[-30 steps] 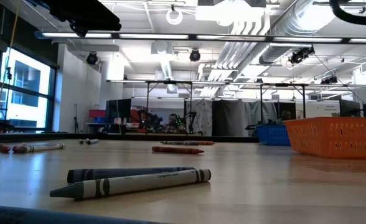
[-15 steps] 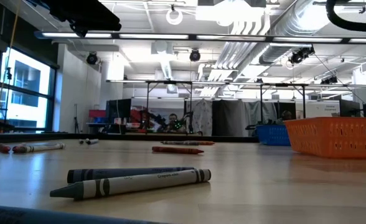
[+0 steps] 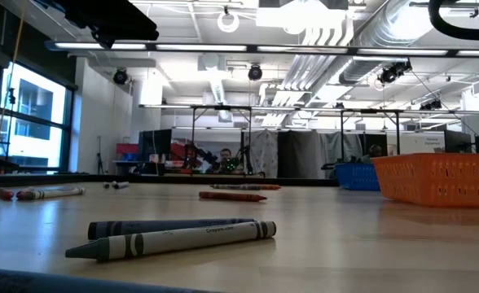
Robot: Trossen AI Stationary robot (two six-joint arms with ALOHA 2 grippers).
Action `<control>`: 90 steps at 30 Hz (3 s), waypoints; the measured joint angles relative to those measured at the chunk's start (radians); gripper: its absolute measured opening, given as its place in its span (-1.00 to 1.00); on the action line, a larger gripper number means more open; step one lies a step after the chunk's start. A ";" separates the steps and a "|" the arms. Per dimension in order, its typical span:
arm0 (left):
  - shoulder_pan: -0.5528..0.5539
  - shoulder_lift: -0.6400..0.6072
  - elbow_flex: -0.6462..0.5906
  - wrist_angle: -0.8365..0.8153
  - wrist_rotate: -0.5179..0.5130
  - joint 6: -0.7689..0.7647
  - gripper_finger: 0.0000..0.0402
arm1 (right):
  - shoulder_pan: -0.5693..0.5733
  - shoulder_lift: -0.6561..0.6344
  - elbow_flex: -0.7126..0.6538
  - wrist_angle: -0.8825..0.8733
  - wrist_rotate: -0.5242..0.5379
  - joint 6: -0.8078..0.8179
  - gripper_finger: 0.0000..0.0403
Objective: Sort crayons
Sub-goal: Put the gray crayon into the blue bin
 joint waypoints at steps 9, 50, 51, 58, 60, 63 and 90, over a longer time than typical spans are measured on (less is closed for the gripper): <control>0.000 0.000 0.000 0.000 0.000 0.000 -0.62 | -0.001 -0.053 -0.004 -0.008 0.063 -0.014 -0.99; 0.000 0.000 0.000 0.063 -0.001 0.092 -0.62 | -1.005 -0.536 0.000 -0.806 0.889 -0.651 -0.99; 0.000 0.000 0.000 0.063 -0.001 0.099 -0.62 | -1.058 -0.537 0.000 -0.765 0.891 -0.700 -0.99; 0.020 0.000 0.000 0.148 -0.001 0.185 -0.62 | -1.300 -0.536 0.000 -0.373 0.867 -1.043 -0.99; 0.038 0.000 0.000 0.205 -0.001 0.212 -0.62 | -1.343 -0.536 0.000 -0.306 0.834 -1.089 -0.99; 0.067 0.000 0.001 0.300 -0.001 0.272 -0.62 | -1.384 -0.520 0.000 -0.284 0.816 -1.103 -0.99; 0.127 0.000 0.001 0.338 -0.001 0.288 -0.62 | -1.470 -0.180 0.000 -0.262 0.786 -1.210 -0.93</control>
